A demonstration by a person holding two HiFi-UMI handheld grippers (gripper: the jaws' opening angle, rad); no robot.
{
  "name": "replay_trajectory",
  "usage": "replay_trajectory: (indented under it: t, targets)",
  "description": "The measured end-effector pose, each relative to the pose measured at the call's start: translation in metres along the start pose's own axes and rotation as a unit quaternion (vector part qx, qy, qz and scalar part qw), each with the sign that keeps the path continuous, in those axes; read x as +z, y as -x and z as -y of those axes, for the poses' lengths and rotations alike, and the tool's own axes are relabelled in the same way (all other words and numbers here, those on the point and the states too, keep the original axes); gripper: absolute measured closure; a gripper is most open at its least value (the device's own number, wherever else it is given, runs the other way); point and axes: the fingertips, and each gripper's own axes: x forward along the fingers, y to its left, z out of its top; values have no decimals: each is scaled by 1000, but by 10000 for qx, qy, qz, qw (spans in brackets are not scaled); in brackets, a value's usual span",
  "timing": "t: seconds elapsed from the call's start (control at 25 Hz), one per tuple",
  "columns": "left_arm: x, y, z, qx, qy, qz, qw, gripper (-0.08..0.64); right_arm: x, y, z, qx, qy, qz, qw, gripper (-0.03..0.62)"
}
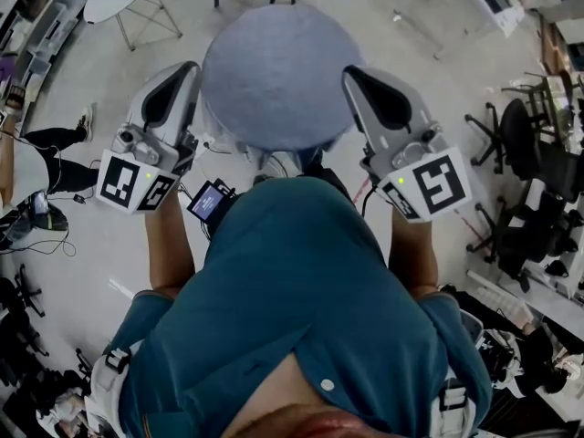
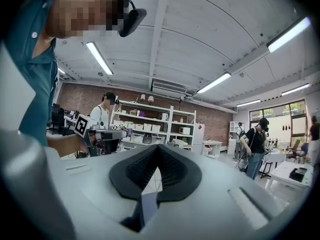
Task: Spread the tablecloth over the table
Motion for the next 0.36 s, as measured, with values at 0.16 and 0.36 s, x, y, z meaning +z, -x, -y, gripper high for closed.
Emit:
replay_trajectory:
  t: [0.16,0.36]
  targets:
    - [22,-21,8,-42,-63,20,10000,560,20,11,19,-55,67,35,10000,583]
    - [58,-32,-7,-62,-7,28,10000,560,58,-1,28,-92,71,-41,9999,583]
